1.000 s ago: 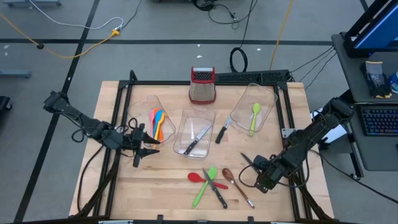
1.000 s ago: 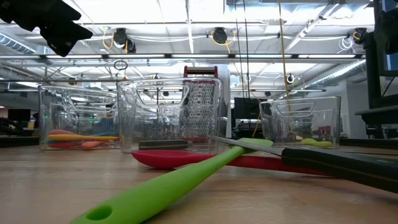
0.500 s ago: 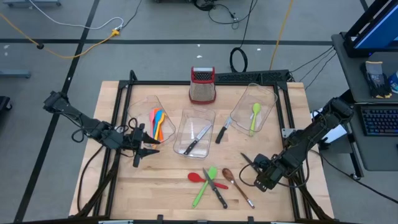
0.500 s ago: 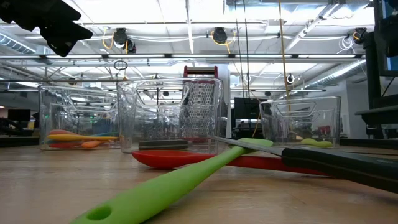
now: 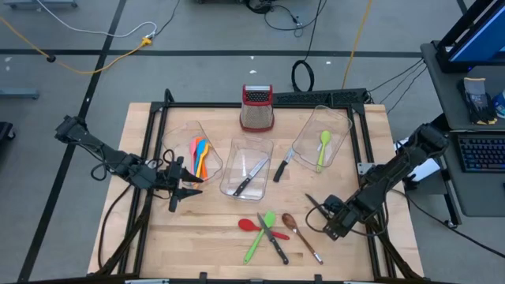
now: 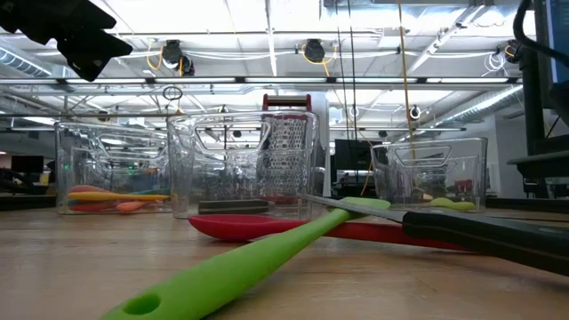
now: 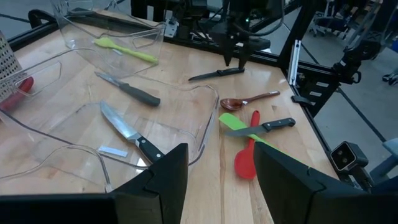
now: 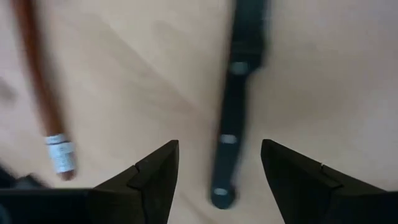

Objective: Pick & Place Kitchen Items
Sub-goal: Put the black knife into the middle transparent bin

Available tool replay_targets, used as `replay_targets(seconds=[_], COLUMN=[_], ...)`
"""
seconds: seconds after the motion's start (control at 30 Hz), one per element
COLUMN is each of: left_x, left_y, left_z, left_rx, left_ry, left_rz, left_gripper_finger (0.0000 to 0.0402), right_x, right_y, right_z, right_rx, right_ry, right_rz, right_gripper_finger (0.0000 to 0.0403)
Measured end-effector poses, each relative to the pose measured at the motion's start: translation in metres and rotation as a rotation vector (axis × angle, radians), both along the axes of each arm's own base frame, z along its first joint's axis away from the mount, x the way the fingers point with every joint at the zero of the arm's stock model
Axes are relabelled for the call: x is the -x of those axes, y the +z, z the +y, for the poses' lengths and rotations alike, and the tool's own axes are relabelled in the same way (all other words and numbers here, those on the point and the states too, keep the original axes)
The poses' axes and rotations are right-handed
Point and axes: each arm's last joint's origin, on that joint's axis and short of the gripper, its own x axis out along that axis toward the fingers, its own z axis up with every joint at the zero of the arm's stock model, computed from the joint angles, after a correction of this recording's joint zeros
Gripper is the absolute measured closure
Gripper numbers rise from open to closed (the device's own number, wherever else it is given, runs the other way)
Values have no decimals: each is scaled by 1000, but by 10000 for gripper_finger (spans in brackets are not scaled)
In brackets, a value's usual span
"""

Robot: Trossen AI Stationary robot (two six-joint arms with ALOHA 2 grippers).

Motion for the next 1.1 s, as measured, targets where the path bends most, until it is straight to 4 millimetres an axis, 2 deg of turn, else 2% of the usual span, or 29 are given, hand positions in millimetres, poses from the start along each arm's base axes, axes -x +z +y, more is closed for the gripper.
replay_targets(seconds=[0.73, 1.1], left_x=[0, 0], left_y=[0, 0], left_z=[0, 0], left_rx=[16, 16], left_ry=[6, 6], left_rz=[0, 0], left_gripper_finger=[215, 215], right_x=[19, 23], right_y=[-38, -43], right_z=[-18, -22], right_rx=[17, 39], right_ry=[-80, -103], right_rz=[53, 75], right_gripper_finger=[183, 187])
